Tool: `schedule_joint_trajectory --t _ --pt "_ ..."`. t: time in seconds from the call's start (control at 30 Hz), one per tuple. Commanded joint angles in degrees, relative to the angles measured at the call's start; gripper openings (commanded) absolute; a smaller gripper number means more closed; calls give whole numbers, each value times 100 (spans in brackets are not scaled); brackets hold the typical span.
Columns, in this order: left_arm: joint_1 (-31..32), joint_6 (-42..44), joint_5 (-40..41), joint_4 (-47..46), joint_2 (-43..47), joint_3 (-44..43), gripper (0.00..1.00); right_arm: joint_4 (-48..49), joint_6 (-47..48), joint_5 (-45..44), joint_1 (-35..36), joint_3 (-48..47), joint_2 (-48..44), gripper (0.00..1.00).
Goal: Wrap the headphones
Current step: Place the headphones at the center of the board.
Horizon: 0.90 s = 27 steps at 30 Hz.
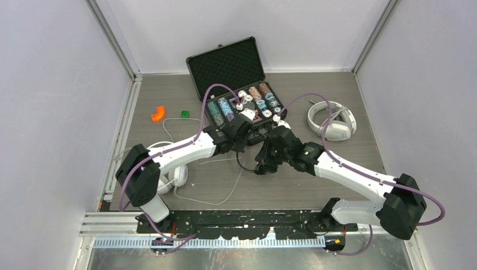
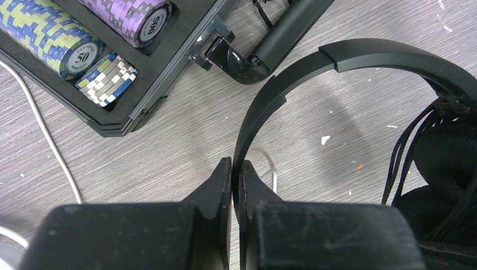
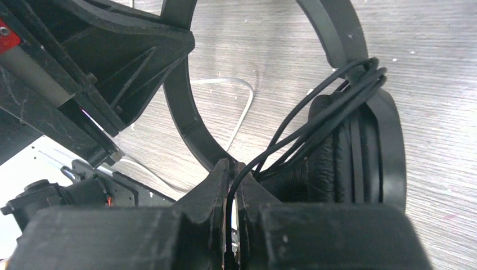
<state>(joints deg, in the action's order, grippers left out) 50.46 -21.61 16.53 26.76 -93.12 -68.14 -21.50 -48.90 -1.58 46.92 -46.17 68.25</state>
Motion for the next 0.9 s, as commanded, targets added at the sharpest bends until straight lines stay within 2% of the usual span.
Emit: schedule_joint_trajectory --t 0.0,0.27,0.57,0.87 --pt "2 -525 58 -539 407 -15 0 -463 216 -544 36 -490 -256 14" --pt "2 -786 195 -887 577 134 0 -958 375 -578 53 -909 -514 21" --pt "1 -1102 363 -1260 674 239 0 -1545 582 -685 88 -1267 -619 22" --pt "0 -1257 313 -1716 773 297 0 -1672 641 -790 119 -1406 -718 26"
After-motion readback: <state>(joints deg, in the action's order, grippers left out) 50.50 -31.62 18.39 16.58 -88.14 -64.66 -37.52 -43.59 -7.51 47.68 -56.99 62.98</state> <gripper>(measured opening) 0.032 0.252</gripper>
